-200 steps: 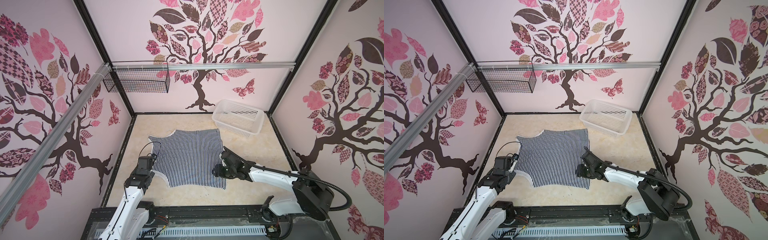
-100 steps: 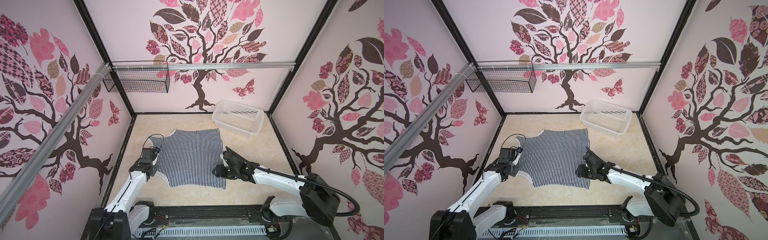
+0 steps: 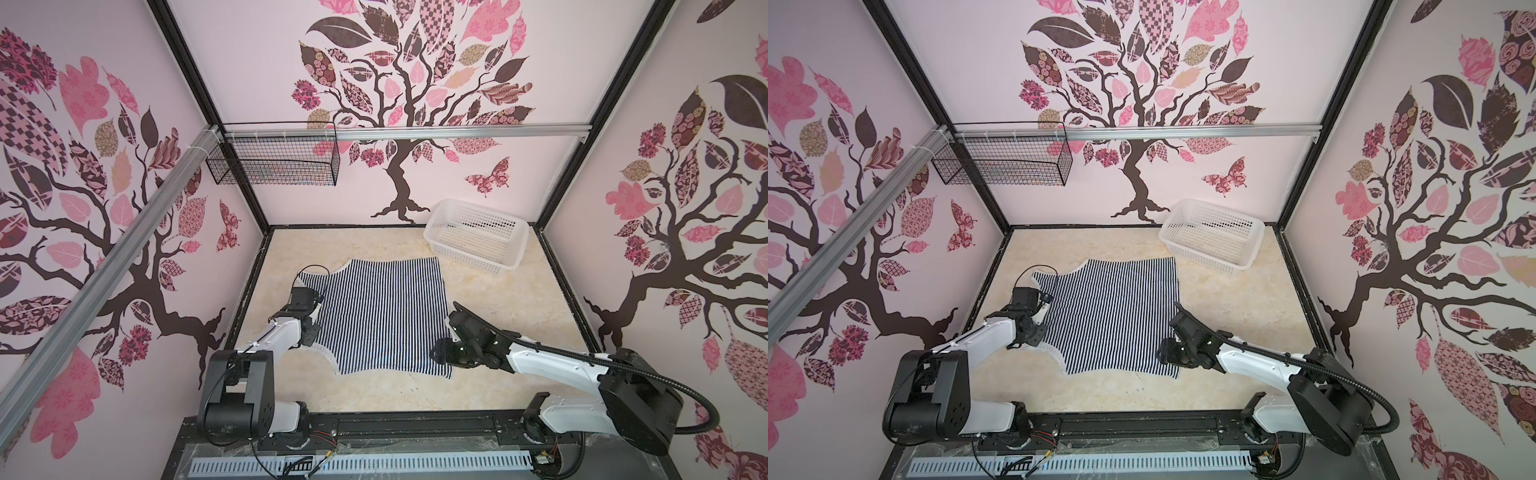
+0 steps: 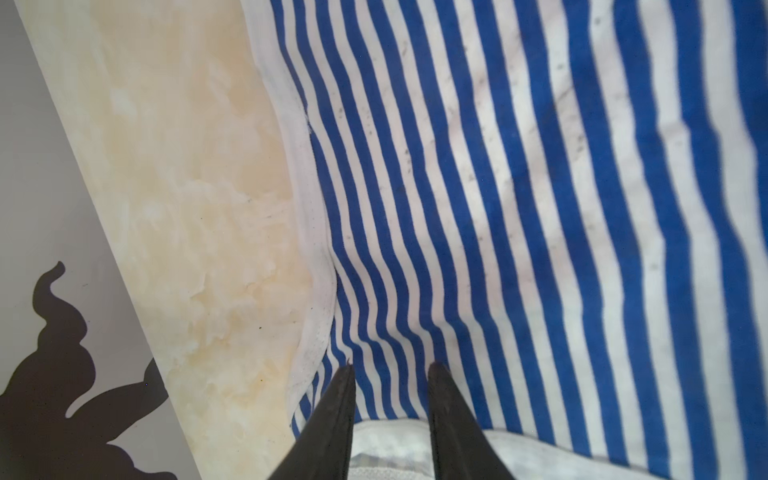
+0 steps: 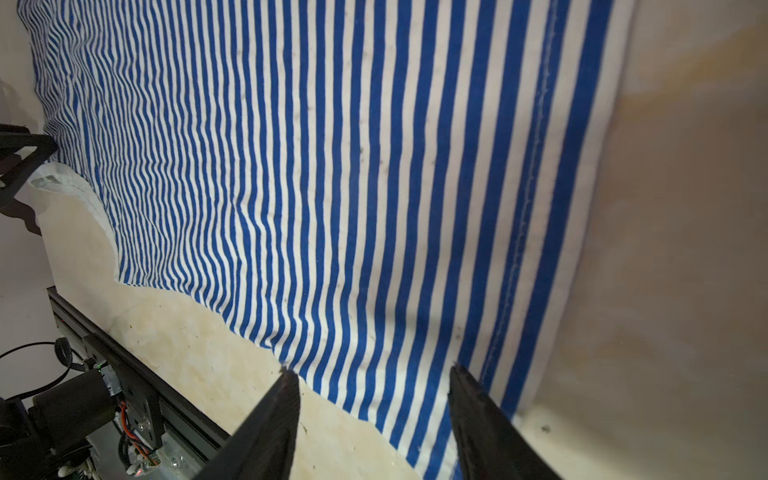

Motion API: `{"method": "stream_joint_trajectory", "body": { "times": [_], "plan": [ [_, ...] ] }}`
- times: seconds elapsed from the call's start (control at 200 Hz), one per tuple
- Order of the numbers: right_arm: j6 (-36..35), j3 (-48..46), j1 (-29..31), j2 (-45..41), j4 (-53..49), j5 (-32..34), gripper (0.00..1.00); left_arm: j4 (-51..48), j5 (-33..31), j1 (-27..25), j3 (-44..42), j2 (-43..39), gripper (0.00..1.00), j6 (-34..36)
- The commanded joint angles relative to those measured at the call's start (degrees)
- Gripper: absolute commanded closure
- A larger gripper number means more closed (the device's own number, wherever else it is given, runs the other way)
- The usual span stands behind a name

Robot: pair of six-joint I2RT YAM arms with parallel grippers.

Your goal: Fold and stack the tank tops

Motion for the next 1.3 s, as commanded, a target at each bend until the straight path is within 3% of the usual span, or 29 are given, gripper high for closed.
{"method": "stream_joint_trajectory", "body": {
  "times": [0.0, 0.31, 0.645, 0.801, 1.051, 1.296],
  "plan": [
    [0.41, -0.63, 0.29, -1.29, -2.3, 0.2, 0.39, 1.35, -0.33, 0.15, -1.74, 1.35, 0.66, 3.66],
    [-0.16, -0.75, 0.29, -0.67, -5.79, 1.72, 0.38, -0.61, -2.19, 0.24, -0.47, 4.44, 0.68, 6.24],
    [-0.73, 3.49, 0.29, -6.33, -8.41, 1.55, 0.38, -14.23, 6.08, 0.24, 8.99, -7.7, 0.64, 4.61],
    [-0.34, 4.35, 0.35, -3.89, -5.84, -0.41, 0.39, -13.05, 4.36, 0.24, 10.49, -6.18, 0.64, 3.73],
    [0.71, 3.46, 1.08, -0.48, -1.14, -1.81, 0.39, -12.42, 10.08, 0.16, 9.52, -4.72, 0.65, 0.68],
    [1.76, -0.2, 1.08, 1.75, 0.36, -0.9, 0.38, -10.47, 8.65, 0.07, 9.32, -1.99, 0.65, -0.02]
  ]
}}
